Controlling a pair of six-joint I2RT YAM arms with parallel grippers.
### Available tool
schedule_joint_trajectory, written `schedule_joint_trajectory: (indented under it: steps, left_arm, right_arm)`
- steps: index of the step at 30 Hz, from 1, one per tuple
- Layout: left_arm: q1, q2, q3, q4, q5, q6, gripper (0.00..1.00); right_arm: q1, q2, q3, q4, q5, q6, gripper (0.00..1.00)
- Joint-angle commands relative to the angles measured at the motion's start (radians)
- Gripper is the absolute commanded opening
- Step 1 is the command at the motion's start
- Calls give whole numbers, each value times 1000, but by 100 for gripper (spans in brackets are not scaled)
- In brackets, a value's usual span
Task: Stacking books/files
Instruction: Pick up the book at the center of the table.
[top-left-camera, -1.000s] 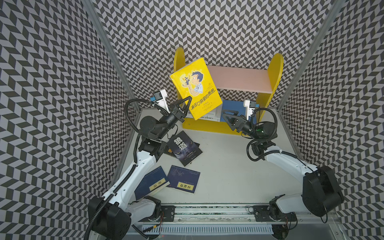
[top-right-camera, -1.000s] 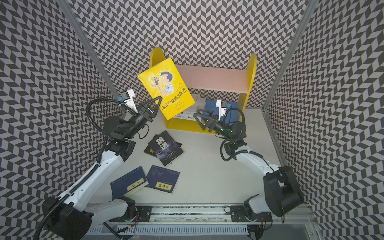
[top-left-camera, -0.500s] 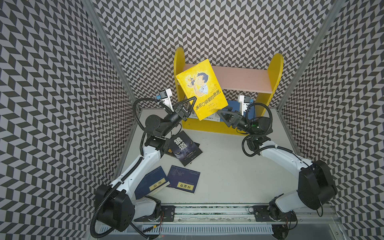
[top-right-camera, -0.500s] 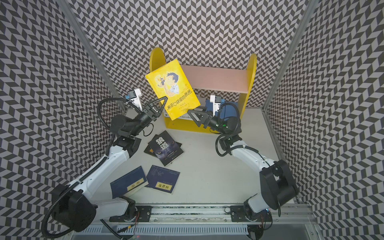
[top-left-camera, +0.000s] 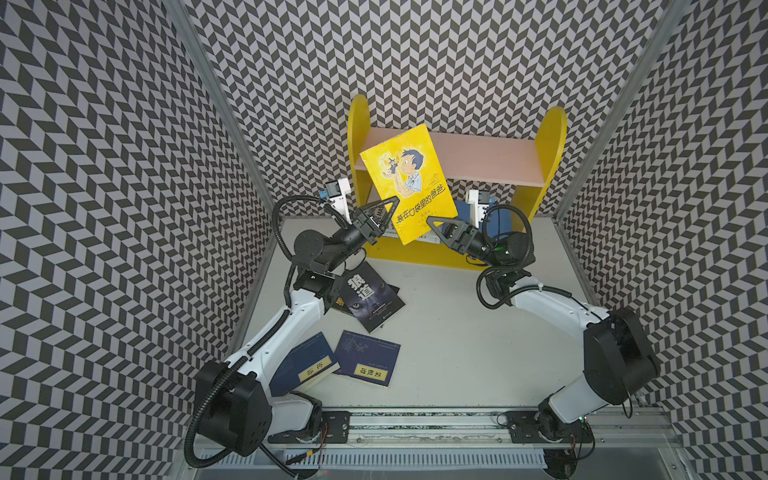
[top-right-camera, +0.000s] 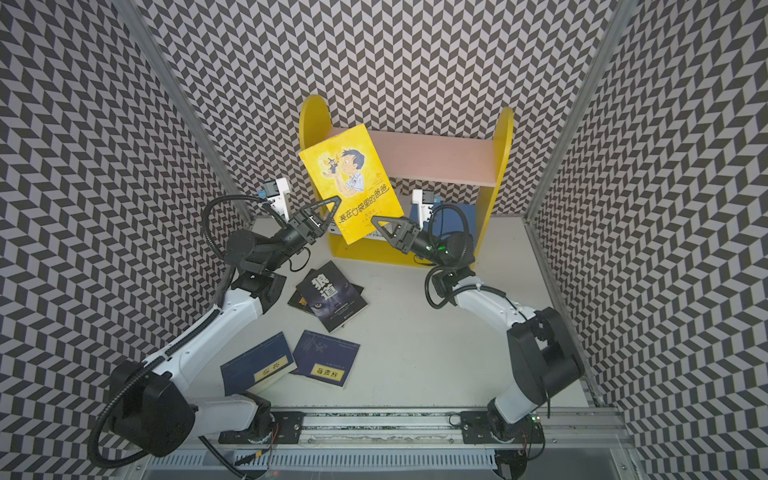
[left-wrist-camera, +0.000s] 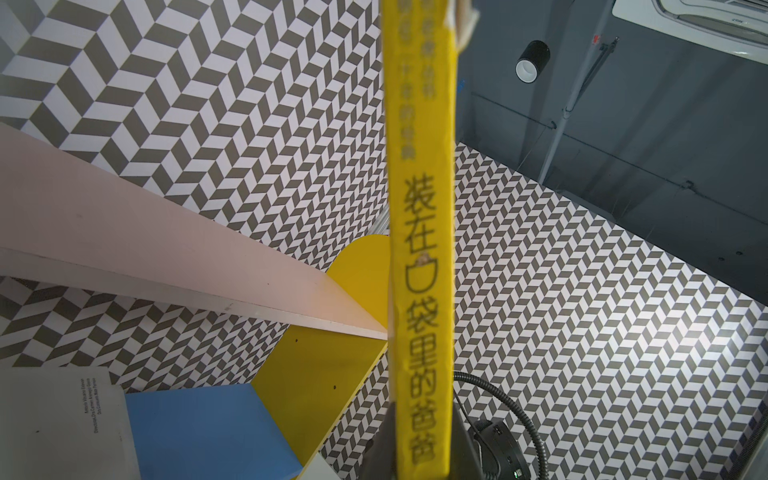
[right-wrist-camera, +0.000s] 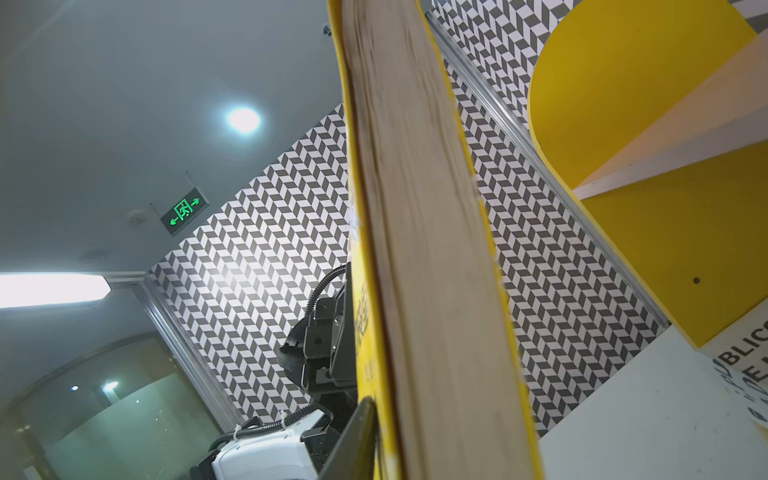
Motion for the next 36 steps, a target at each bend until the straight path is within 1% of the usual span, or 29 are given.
schedule_joint_trajectory:
  steps: [1,3,5,6,7,8,9,10,11,13,17,20,22,24,26,27,29,31,32,33,34,35,36]
  left_arm:
    - [-11,-1,55,39,50,9,5]
    - [-11,15,71,19,87,23,11]
    - [-10,29,86,5,128,36,22]
    - [-9,31,95,-18,136,53,27]
    - [-7,31,105,-55,141,78,37]
    - [-6,28,115,-97,140,107,49]
    - [-2,25,123,-133,134,131,58]
    - [5,19,128,-171,124,153,65]
    - [15,13,128,-199,119,174,68]
    - [38,7,131,-242,121,197,69]
    - [96,15,135,-284,149,196,63]
    - [123,22,139,-300,181,197,57]
    - [136,22,144,-317,187,206,49]
    - [142,21,148,-336,183,216,45]
    - [144,26,156,-360,184,225,39]
    - [144,30,160,-368,187,226,34]
    - [145,37,159,-369,198,220,21]
    - [145,42,151,-361,201,205,8]
    - [144,43,145,-354,200,195,2]
    - [145,40,136,-348,188,185,0]
    - [145,34,122,-336,168,166,0]
    - [144,28,101,-315,144,142,0]
    - [144,16,68,-277,114,106,0]
  right_arm:
    - [0,-1,29,17,-9,5,22]
    - [-8,-2,30,14,-23,5,15]
    - [-25,1,40,5,-60,11,9]
    - [-34,3,47,-4,-84,14,8]
    - [-44,8,60,-27,-118,12,8]
    - [-54,15,79,-59,-162,4,8]
    - [-63,19,94,-89,-203,-8,7]
    - [-75,23,103,-114,-246,-19,7]
    - [-89,24,104,-134,-286,-28,8]
    - [-112,25,102,-151,-354,-38,8]
    - [-150,33,100,-125,-446,-16,7]
    - [-159,49,119,-120,-504,-12,7]
    - [-161,61,128,-110,-532,-8,7]
    - [-165,68,127,-86,-538,7,7]
    - [-168,80,138,-84,-551,14,7]
    - [-170,86,143,-79,-553,18,7]
    - [-174,94,143,-69,-538,35,8]
    - [-180,99,140,-60,-511,50,11]
    - [-181,101,133,-49,-494,61,15]
    - [-179,103,117,-27,-468,78,26]
    - [-177,106,90,15,-434,114,32]
    - [-173,107,60,76,-408,153,34]
    - [-166,109,22,161,-368,200,41]
